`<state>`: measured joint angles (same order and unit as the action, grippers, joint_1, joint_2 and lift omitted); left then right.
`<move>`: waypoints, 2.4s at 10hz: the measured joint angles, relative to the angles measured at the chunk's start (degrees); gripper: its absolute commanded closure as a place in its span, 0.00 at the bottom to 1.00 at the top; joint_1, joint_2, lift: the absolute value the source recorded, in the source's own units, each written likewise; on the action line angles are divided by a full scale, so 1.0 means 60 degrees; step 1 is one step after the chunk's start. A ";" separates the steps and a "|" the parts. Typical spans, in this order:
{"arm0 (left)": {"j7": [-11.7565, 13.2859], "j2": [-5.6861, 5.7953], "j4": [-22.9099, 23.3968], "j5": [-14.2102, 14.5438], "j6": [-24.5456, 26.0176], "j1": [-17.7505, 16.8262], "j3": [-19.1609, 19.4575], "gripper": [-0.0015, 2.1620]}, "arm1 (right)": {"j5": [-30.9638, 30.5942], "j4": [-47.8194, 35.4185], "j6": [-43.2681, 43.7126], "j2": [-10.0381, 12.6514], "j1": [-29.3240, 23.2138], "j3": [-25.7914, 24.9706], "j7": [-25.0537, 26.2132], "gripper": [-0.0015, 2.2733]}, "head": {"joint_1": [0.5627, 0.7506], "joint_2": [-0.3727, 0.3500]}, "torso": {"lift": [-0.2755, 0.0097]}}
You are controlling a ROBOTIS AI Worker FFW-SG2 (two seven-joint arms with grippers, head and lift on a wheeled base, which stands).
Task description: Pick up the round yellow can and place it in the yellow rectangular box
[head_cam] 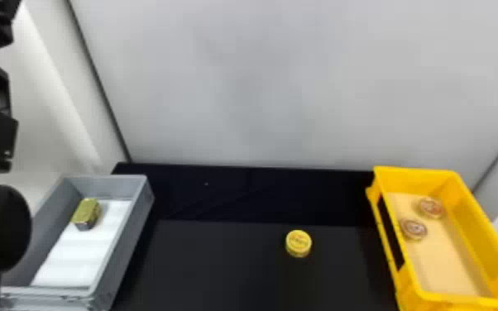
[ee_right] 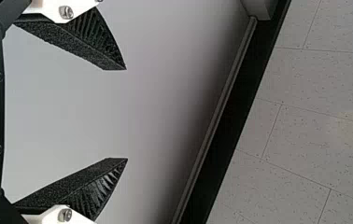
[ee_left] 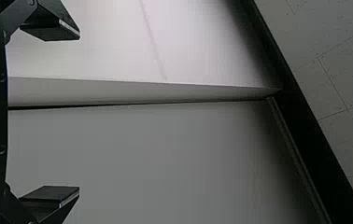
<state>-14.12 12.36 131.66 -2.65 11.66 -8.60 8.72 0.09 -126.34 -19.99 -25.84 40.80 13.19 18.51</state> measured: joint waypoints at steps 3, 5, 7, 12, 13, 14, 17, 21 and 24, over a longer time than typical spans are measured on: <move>-0.0003 0.0022 -0.0026 0.0016 -0.0041 0.0012 -0.0002 0.05 | 0.0000 0.0043 0.0085 0.0028 -0.0009 0.0027 0.0020 0.03 | 0.53 0.59 | 0.97; -0.0006 0.0008 -0.0030 0.0018 -0.0051 0.0013 0.0000 0.05 | 0.0000 0.0038 0.0069 0.0030 -0.0025 0.0021 0.0052 0.03 | 0.53 0.59 | 0.97; -0.0006 -0.0014 -0.0030 0.0018 -0.0053 0.0011 0.0011 0.05 | 0.0119 -0.0014 -0.0183 0.0041 -0.0051 -0.0013 0.0191 0.03 | 0.53 0.59 | 0.97; -0.0006 -0.0087 -0.0030 0.0031 -0.0007 0.0007 -0.0055 0.05 | 0.2003 -0.0289 -0.6206 0.1745 -0.0132 -0.1402 -0.0087 0.03 | 0.53 0.59 | 0.97; -0.0004 -0.0108 -0.0029 0.0033 0.0000 0.0008 -0.0071 0.05 | 0.2066 -0.0157 -0.7599 0.2096 -0.0134 -0.1676 -0.0848 0.03 | 0.53 0.59 | 0.97; -0.0002 -0.0143 -0.0029 0.0038 0.0005 0.0012 -0.0090 0.05 | 0.2122 0.0161 -0.9023 0.2249 -0.0043 -0.1844 -0.2015 0.03 | 0.53 0.59 | 0.97; 0.0009 -0.0276 -0.0092 0.0045 -0.0005 0.0019 -0.0222 0.05 | 0.2170 0.1526 -1.0791 0.1925 -0.0307 -0.1748 -0.4810 0.05 | 0.53 0.59 | 0.97; 0.0017 -0.0374 -0.0250 0.0057 -0.0103 0.0078 -0.0299 0.05 | 0.1930 0.3196 -0.8965 0.2264 -0.2671 -0.1852 -0.4982 0.05 | 0.53 0.59 | 0.97; 0.0022 -0.0361 -0.0279 0.0074 -0.0138 0.0076 -0.0297 0.05 | 0.1847 0.4781 -0.8252 0.2338 -0.3546 -0.1887 -0.5522 0.05 | 0.53 0.59 | 0.97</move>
<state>-13.99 10.19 129.99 -2.21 10.83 -8.14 6.94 11.17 -97.65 -69.51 -11.81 19.53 1.87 -14.62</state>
